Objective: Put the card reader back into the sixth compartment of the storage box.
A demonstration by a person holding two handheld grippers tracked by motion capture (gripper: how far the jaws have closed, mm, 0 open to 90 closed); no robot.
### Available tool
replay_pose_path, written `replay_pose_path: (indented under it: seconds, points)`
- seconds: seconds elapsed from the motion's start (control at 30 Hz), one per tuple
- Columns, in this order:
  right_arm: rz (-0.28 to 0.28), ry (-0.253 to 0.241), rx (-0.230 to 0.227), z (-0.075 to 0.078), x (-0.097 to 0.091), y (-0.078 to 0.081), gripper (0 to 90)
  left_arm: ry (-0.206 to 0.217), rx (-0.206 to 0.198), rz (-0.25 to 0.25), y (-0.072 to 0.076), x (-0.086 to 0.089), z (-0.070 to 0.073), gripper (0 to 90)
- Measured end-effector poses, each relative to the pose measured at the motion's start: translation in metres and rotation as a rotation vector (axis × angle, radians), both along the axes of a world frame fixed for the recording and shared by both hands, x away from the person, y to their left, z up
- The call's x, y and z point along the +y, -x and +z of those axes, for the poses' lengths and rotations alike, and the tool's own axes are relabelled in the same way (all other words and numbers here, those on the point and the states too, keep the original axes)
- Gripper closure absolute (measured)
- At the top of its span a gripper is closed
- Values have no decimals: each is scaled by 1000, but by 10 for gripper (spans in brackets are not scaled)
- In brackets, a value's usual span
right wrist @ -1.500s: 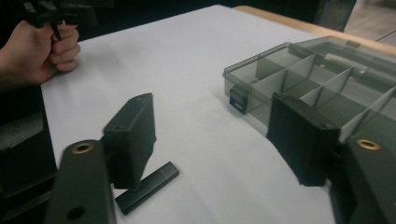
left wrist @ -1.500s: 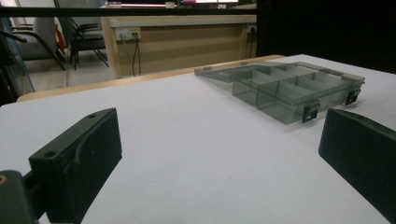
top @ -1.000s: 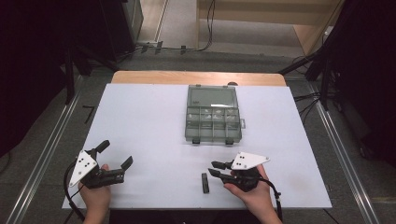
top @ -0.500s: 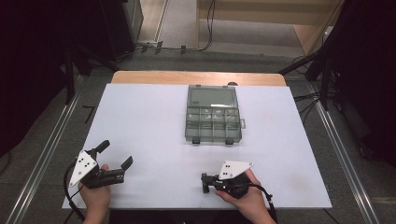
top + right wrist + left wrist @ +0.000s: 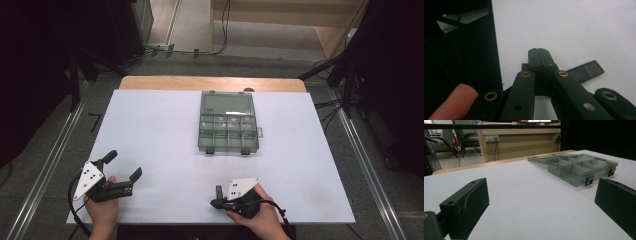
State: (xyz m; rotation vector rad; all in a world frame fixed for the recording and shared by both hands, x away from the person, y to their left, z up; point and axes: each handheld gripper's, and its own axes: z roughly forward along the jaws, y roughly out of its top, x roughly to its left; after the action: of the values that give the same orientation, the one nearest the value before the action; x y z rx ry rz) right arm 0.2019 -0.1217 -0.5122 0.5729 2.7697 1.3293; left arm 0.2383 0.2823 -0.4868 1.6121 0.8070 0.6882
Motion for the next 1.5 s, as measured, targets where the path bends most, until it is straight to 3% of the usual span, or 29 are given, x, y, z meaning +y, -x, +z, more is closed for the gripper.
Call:
replay_pose_path:
  seconds: [0.3, 0.73, 0.9, 1.0, 1.1, 1.17, 1.27, 1.5]
  points:
    - [22, 39, -4, -3, 4, 0, 882, 1, 0, 0, 0, 0, 0, 0]
    - [-32, 89, -11, -3, -8, -5, 882, 1, 0, 0, 0, 0, 0, 0]
    - [-46, 87, -10, -3, -12, -6, 881, 0, 0, 0, 0, 0, 0, 0]
    - [-47, 57, -21, 1, -16, -7, 876, 1, 1, 0, 0, 0, 0, 0]
    - [-84, 32, -44, 6, -19, -8, 726, 1, 0, 1, 0, 0, 0, 0]
    - [-115, 25, -65, 9, -21, -10, 677, 1, 1, 2, 0, 0, 0, 0]
    - [-116, 28, -63, 11, -22, -14, 666, 1, 1, 3, 0, 0, 0, 0]
    - [-83, 119, -49, 1, -11, -17, 664, 1, 2, 5, -1, 0, 0, 0]
